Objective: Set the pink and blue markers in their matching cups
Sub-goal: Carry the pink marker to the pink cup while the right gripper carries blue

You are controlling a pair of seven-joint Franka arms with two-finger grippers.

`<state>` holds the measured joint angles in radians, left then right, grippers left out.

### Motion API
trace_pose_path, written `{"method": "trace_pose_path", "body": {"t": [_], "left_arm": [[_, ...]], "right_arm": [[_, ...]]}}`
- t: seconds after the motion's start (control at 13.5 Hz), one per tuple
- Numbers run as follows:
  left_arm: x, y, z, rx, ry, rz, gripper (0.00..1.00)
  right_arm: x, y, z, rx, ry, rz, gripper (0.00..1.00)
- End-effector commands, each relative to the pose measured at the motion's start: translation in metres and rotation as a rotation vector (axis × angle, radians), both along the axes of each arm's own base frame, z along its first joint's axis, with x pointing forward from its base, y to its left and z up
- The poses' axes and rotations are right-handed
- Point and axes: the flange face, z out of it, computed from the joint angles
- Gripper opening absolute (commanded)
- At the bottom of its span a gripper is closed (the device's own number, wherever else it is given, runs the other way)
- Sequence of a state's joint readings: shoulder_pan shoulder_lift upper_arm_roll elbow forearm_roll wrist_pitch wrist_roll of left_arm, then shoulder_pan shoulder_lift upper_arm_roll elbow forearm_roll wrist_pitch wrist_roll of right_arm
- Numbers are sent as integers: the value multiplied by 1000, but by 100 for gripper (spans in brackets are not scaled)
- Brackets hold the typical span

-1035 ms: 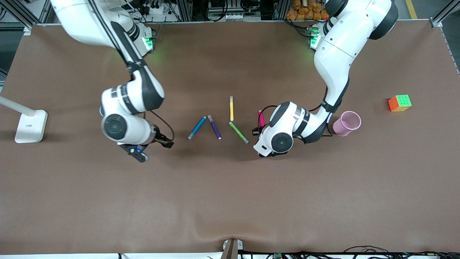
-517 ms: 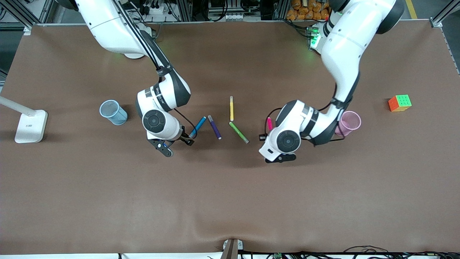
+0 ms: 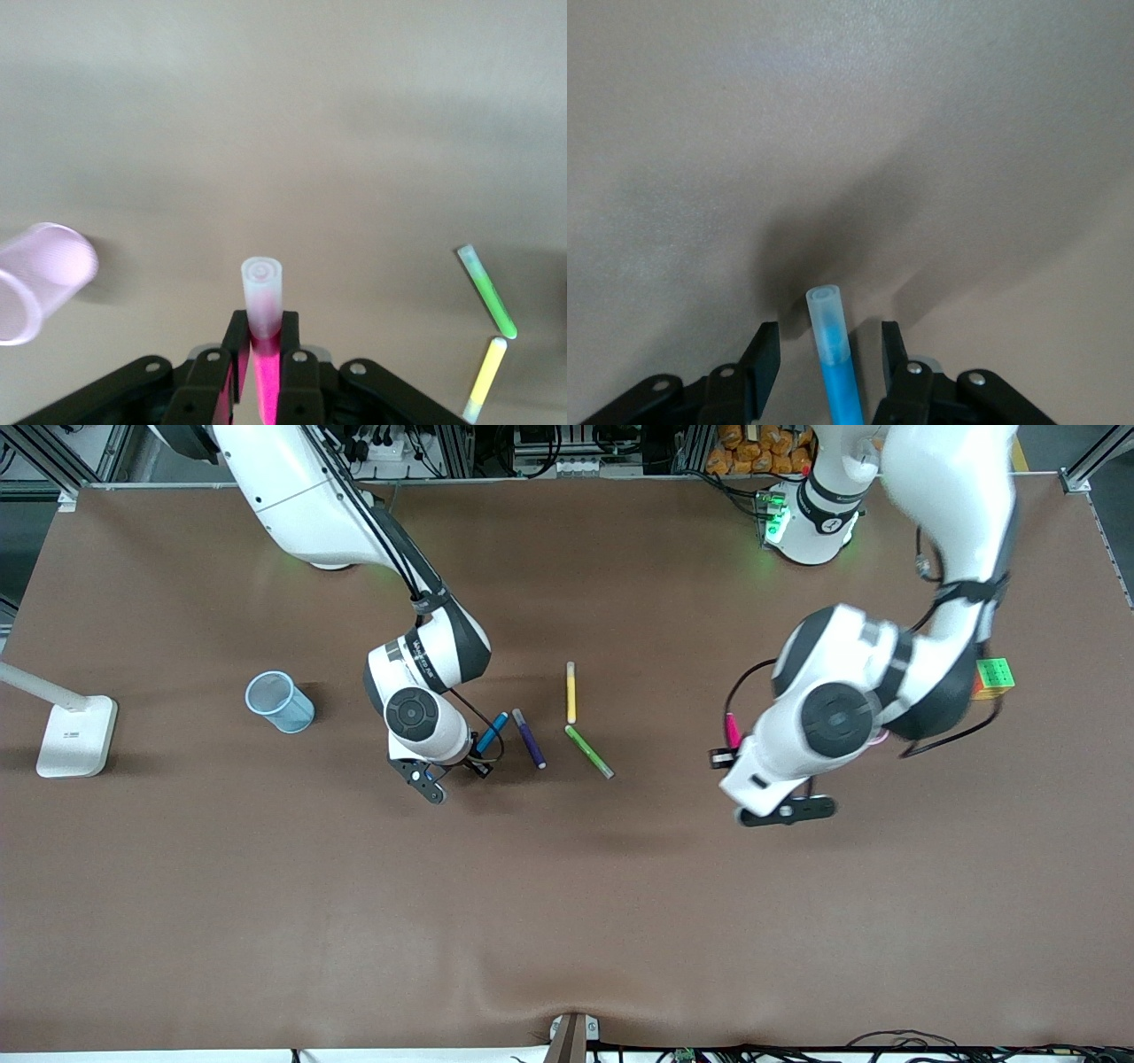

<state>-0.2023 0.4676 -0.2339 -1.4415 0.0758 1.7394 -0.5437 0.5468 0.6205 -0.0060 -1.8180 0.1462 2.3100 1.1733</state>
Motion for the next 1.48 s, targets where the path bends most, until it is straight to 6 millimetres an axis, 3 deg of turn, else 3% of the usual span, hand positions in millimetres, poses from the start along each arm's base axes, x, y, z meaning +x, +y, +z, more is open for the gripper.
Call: {"method": "trace_pose_path", "body": {"t": [0.0,0.15,0.3,0.59,0.81,0.96,1.26,1.4], "left_arm": [[-7,48,44,12,-44,-8,0],[-10,76,54,13,-46,-34,0],[-9,106,45,15,-22,-29,0],[-24,153,55,29,-34,-4,0],[-55,183,53,53,-53,7,0],[-69,186,39,54,-82,-30,0],[-79,214,27,50,-127,-63,0],[-79,228,12,43,-164,-85,0]], "right_arm": [[0,2,-5,6,-14,-23,41],[1,-2,-7,3,-10,-29,19],[1,0,-7,4,-13,-26,0],[5,-7,3,6,-7,-24,0],[12,-15,43,14,-16,26,0],[23,-40,76,37,-14,109,0],[40,-103,147,68,-37,280,0],[45,-129,182,94,-75,385,0]]}}
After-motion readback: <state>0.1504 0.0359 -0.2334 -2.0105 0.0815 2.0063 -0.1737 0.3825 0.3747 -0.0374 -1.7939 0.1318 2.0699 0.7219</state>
